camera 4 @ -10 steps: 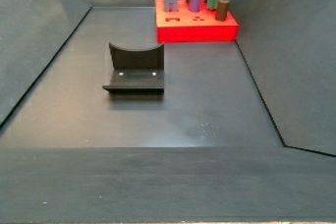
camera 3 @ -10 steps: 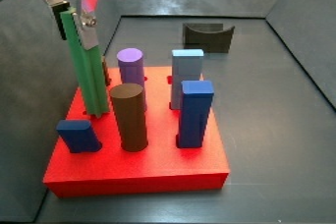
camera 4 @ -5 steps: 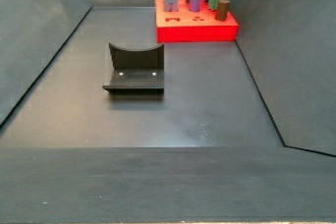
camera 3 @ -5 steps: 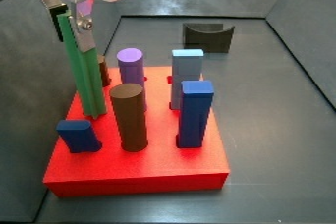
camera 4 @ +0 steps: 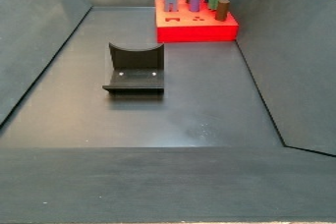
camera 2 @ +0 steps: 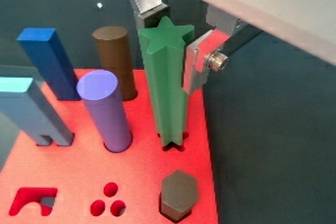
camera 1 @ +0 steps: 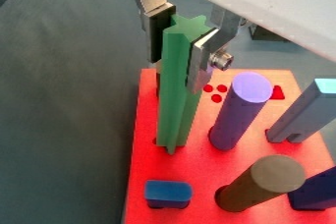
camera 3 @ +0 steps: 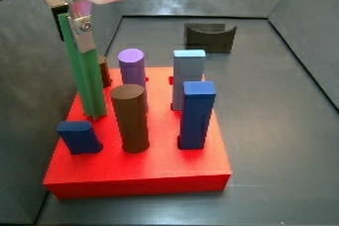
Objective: Pick up the star object. Move up. Move to above the board. Insert the star object.
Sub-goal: Insert the star object.
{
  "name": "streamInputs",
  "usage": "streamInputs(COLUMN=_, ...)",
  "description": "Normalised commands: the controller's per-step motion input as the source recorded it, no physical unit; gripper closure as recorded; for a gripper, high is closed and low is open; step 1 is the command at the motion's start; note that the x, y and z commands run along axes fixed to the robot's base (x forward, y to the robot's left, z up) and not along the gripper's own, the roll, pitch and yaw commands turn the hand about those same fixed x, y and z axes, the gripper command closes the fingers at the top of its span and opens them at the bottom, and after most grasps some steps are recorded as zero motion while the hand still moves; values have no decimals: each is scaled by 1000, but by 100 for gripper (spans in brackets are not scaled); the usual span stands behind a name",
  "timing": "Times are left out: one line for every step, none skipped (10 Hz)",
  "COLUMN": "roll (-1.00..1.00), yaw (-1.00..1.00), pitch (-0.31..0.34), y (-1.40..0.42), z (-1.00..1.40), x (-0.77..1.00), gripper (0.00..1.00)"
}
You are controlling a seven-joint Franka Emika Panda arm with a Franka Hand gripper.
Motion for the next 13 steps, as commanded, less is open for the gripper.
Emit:
streamInputs(roll=0, yaw=-280, pitch=0, y=0, z=0, x=-9, gripper=100)
streamInputs(roll=0, yaw=-23, pitch=0, y=0, z=0, x=0, gripper=100)
streamInputs(roll=-6, yaw=0, pitch=0, y=29, z=-26, x=0, gripper=100)
streamInputs(roll=-33, yaw=-137, pitch=14, y=200, z=-54, x=0, gripper=100)
streamInputs(roll=-16, yaw=-169, pitch=13, y=100, z=-9, x=0, gripper=100)
streamInputs(roll=-1, yaw=-120, pitch=0, y=0, z=0, x=0, gripper=100)
streamInputs(roll=0, yaw=-89, pitch=0, y=0, z=0, x=0, gripper=100)
streamInputs(roll=0, yaw=-151, pitch=0, y=-154, z=-69, x=0, gripper=100)
streamInputs(roll=0, yaw=-146, pitch=-7, y=-117, z=-66, x=11, gripper=100)
streamInputs(roll=7, yaw=0, pitch=11, y=0, z=-31, x=0, gripper=100)
streamInputs(roll=11, yaw=0, pitch=11, y=103, z=-234, x=-89, gripper=100)
streamInputs(roll=97, yaw=9, pitch=0, y=43, z=-574, x=-154, gripper=100)
streamInputs(roll=257, yaw=106, pitch=0, y=0, z=-791, x=-237, gripper=100)
